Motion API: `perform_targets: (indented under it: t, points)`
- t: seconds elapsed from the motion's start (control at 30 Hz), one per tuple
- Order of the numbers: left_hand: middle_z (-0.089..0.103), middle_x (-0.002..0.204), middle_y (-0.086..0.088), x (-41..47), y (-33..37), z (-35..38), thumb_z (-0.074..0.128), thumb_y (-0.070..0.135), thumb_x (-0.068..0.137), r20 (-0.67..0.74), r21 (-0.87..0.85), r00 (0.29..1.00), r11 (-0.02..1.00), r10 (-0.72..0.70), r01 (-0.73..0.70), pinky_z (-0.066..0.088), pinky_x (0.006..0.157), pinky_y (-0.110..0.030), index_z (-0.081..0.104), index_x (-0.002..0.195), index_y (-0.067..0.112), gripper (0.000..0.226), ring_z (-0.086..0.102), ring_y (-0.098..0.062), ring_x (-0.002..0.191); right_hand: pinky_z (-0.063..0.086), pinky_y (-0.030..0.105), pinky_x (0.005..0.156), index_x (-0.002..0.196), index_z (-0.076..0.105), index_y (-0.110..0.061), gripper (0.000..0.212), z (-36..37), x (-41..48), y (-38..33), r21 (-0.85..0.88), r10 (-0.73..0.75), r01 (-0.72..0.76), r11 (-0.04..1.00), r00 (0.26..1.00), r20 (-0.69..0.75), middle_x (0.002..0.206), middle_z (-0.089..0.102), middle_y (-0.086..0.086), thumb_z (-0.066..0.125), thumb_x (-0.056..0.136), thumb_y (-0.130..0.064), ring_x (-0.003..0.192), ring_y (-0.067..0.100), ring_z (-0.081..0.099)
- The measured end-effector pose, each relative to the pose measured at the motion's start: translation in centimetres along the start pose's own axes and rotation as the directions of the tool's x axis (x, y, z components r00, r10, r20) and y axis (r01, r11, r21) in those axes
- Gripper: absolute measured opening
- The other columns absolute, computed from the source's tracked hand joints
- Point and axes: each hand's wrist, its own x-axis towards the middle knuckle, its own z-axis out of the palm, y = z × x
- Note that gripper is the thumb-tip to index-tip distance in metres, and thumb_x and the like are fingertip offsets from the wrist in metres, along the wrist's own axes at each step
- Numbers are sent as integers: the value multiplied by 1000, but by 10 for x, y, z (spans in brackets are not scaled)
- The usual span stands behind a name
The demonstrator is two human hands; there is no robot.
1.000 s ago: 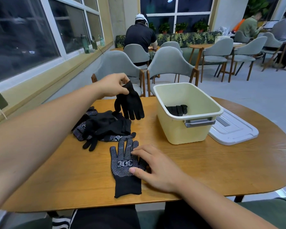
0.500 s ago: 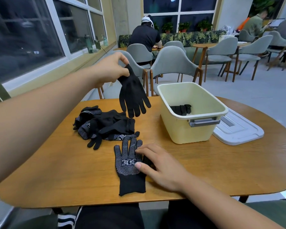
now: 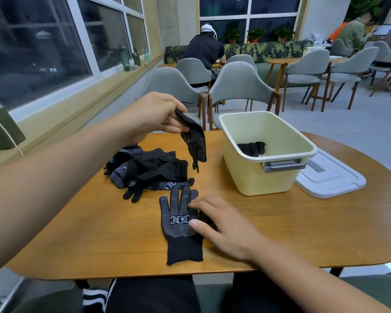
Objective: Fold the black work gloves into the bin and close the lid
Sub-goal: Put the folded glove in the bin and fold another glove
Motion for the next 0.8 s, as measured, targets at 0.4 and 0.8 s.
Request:
perform_targets:
  t: [0.4, 0.8]
  points:
    - [79, 80, 5, -22, -33, -9, 72, 18, 101, -106, 464, 949, 859, 297, -217, 56, 75, -25, 77, 101, 23, 7, 77, -8, 71, 40, 37, 119, 147, 60, -26, 47, -1, 3, 4, 173, -2, 26, 985, 991, -137, 144, 59, -16, 37, 114, -52, 141, 5, 50]
    - [57, 113, 5, -47, -30, -15, 81, 30, 92, -96, 656, 841, 670, 532, -349, 40, 84, -28, 78, 97, 26, 7, 57, -15, 101, 46, 47, 120, 145, 61, -2, 94, -24, 46, -49, 936, 218, -304, 176, 939, 264, 138, 72, 18, 22, 104, -77, 136, 29, 64]
